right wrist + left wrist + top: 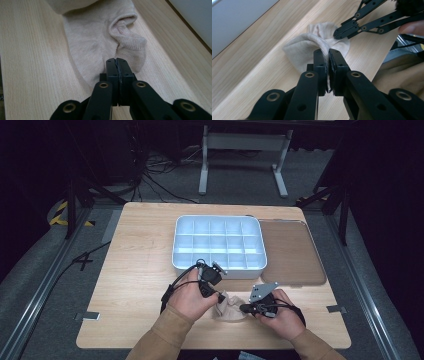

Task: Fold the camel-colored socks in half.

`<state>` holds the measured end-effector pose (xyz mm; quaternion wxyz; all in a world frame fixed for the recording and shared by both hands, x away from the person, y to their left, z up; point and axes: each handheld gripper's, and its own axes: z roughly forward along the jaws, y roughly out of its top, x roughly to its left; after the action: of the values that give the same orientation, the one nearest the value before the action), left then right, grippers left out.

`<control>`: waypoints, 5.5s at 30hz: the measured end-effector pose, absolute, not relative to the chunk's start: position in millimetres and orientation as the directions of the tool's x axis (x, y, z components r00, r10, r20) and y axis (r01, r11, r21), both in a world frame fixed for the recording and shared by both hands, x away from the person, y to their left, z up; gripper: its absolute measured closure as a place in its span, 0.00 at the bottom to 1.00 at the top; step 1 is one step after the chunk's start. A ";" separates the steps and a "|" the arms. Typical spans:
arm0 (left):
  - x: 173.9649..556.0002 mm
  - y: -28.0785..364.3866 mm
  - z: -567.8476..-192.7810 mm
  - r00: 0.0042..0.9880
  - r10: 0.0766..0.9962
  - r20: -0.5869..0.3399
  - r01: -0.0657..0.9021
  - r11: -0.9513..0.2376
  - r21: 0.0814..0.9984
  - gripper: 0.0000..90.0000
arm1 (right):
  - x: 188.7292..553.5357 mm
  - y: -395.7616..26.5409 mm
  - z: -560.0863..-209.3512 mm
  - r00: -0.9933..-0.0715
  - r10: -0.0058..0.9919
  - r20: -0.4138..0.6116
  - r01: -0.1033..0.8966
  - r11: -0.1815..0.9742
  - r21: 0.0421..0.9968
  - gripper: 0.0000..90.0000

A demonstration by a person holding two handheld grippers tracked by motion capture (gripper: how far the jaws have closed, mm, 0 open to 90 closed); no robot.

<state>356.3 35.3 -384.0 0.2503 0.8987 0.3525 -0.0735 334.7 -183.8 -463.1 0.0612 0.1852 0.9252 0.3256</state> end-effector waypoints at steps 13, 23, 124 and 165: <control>360.1 8.6 -394.0 0.776 0.552 -0.305 0.630 -0.664 0.402 0.94 | 327.7 -188.8 -468.5 -0.911 0.413 0.006 0.309 0.672 0.674 1.00; 360.1 -5.5 -402.3 0.795 0.529 -0.296 0.606 -0.687 0.401 0.94 | 325.1 -192.0 -472.1 -0.900 0.436 0.007 0.315 0.639 0.702 1.00; 372.8 5.7 -435.1 0.789 0.574 -0.220 0.611 -0.691 0.386 0.95 | 320.3 -192.0 -453.0 -0.893 0.451 0.011 0.346 0.669 0.658 0.90; 347.9 49.9 -404.7 0.802 0.561 -0.204 0.593 -0.708 0.383 0.87 | 325.2 -204.8 -438.8 -0.888 0.459 0.025 0.343 0.626 0.700 0.91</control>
<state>347.9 49.9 -404.7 0.2196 0.9235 0.3126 -0.0364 325.2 -204.8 -438.8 0.0780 0.2232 0.8983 0.3703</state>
